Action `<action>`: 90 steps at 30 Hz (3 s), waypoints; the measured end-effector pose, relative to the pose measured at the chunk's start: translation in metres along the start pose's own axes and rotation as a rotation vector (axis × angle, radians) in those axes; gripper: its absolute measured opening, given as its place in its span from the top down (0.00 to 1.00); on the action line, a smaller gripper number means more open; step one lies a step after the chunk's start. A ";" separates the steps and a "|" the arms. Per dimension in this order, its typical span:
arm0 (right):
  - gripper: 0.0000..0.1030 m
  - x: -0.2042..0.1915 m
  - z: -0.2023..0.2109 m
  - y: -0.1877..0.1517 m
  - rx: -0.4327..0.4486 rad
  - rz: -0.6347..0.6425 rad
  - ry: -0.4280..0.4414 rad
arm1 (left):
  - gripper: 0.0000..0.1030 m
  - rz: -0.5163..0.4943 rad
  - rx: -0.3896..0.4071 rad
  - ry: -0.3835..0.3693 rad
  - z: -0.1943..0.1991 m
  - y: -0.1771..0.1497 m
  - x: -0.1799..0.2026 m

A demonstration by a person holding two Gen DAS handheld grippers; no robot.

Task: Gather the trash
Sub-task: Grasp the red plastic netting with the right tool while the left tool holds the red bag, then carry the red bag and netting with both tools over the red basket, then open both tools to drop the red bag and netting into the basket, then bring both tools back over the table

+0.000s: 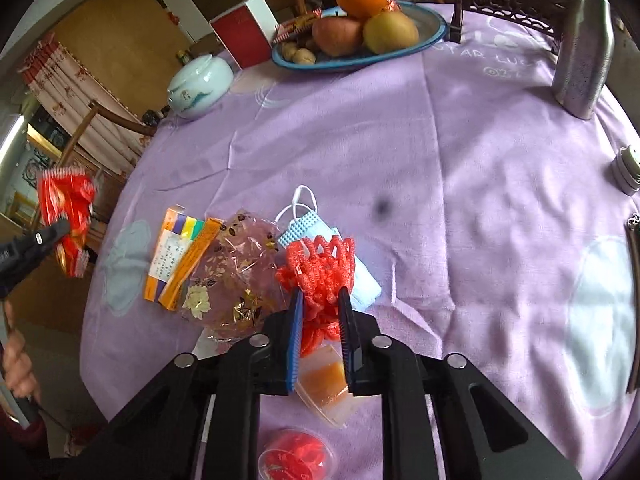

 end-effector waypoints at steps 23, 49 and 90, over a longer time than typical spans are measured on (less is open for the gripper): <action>0.85 -0.043 0.105 -0.033 0.194 0.141 0.053 | 0.82 0.042 0.047 0.007 0.056 -0.064 -0.007; 0.85 -0.331 0.030 -0.054 -0.038 0.715 0.408 | 0.78 0.842 0.120 0.398 0.191 -0.263 -0.320; 0.61 -0.541 0.002 -0.135 -0.199 0.957 0.583 | 0.24 0.898 0.139 0.463 0.256 -0.307 -0.392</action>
Point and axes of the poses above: each gripper's, at about its wrist camera, not at the fingertips, and z roughly against the way its jaws point, x to its right, y to its top, the point moved 2 cm from there along -z, roughly the way its jaws point, and after that the axes turned 8 degrees about z, right-handed, at the moved point
